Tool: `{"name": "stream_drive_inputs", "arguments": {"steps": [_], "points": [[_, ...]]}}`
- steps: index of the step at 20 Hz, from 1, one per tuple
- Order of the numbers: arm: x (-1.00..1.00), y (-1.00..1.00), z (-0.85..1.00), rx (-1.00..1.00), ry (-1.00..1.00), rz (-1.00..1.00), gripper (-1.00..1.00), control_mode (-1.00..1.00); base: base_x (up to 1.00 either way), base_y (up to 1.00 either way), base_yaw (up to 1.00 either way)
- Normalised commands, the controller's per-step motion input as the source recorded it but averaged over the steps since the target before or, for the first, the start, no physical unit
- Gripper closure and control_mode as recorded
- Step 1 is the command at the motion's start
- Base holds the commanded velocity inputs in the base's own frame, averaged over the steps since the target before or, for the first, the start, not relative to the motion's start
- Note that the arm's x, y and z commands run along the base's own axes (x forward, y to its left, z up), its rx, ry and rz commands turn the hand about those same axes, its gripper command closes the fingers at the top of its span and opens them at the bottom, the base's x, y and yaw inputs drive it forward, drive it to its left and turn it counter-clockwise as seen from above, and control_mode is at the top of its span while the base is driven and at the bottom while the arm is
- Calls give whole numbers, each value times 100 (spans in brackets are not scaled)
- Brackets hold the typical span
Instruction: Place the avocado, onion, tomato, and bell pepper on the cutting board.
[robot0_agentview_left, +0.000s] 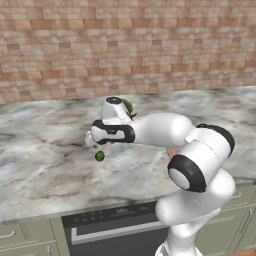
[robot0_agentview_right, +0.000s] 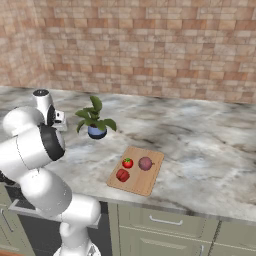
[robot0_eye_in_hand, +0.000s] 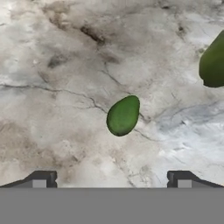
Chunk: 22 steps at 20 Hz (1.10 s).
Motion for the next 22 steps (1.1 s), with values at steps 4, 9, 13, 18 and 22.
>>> {"name": "stream_drive_inputs", "arguments": {"steps": [4, 9, 13, 18, 22], "points": [[14, 0, -11, -3, 0, 0, -100, -100, 0, 0, 0], [10, 7, -21, 0, 0, 0, -100, -100, 0, 0, 0], [5, 3, -25, 0, 0, 0, -100, -100, 0, 0, 0], [12, 0, -18, 0, 0, -1, -100, -100, 0, 0, 0], [13, 0, -16, 0, 0, -2, -100, -100, 0, 0, 0]]}}
